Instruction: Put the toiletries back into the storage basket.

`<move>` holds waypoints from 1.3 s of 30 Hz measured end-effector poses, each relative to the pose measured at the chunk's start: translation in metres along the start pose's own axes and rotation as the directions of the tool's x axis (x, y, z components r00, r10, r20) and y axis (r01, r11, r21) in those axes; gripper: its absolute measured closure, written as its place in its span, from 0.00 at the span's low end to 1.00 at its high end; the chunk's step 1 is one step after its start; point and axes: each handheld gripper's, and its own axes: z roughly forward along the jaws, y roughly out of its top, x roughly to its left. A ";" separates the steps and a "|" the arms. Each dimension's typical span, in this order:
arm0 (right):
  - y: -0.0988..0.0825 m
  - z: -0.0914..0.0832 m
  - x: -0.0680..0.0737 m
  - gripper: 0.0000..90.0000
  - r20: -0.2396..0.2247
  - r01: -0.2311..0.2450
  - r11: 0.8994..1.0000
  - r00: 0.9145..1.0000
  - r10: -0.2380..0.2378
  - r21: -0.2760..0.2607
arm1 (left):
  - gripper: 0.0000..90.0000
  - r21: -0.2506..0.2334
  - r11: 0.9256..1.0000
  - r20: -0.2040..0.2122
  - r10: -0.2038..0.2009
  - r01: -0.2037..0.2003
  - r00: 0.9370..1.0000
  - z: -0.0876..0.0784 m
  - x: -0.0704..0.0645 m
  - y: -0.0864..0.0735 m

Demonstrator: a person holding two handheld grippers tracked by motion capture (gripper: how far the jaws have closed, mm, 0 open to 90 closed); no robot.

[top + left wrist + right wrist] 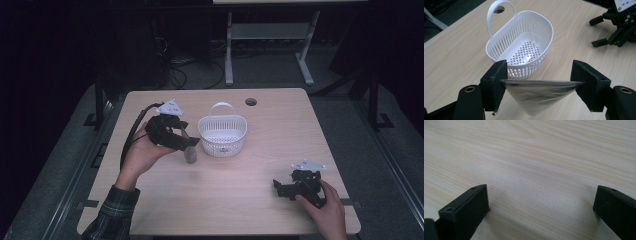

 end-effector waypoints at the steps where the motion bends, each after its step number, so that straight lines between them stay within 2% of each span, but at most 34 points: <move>1: 0.000 0.000 0.000 0.00 0.000 -0.001 1.000 1.000 0.001 -0.001 | 0.33 -0.001 1.000 -0.003 0.000 0.000 1.000 -0.001 0.001 0.001; 21: 0.000 0.000 0.000 0.00 0.000 -0.001 1.000 1.000 0.001 -0.001 | 0.33 -0.004 1.000 -0.008 0.004 -0.004 1.000 -0.006 0.013 0.030; 39: 0.000 0.000 0.000 0.00 -0.001 0.000 1.000 1.000 0.000 -0.001 | 0.33 -0.027 0.999 -0.005 0.021 -0.021 1.000 -0.008 0.021 0.065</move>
